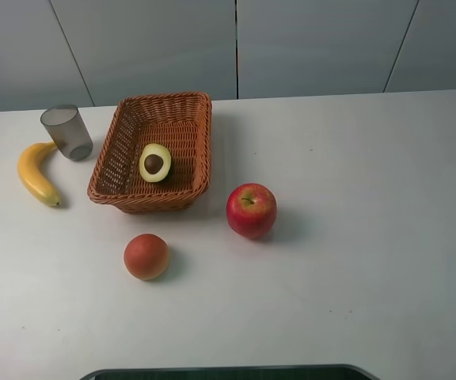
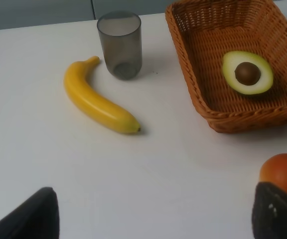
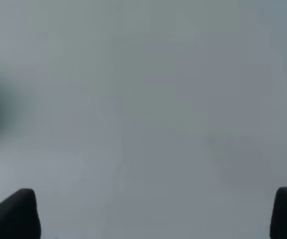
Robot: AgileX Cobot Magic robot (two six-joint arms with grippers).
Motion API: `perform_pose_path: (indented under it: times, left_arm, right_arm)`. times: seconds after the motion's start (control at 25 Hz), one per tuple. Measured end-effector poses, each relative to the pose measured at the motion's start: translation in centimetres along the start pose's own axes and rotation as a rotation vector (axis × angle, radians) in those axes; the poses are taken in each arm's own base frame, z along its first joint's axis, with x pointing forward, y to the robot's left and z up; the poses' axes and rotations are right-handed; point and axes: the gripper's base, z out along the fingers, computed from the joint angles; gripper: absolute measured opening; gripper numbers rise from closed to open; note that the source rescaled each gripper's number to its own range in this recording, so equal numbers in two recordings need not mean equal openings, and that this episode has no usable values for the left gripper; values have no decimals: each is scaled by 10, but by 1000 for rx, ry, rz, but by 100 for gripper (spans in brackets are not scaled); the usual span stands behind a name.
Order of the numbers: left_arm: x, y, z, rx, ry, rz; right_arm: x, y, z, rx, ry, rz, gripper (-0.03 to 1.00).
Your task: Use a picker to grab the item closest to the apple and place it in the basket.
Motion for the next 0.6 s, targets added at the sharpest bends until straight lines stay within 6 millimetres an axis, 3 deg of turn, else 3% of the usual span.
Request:
perform_pose_path:
  times: [0.4,0.6]
  left_arm:
    - [0,0,0,0,0,0]
    - [0,0,0,0,0,0]
  right_arm:
    - [53,-9,-63,-9,-412,-63,100]
    - [82,-13,-71,-16,-559,-102,100]
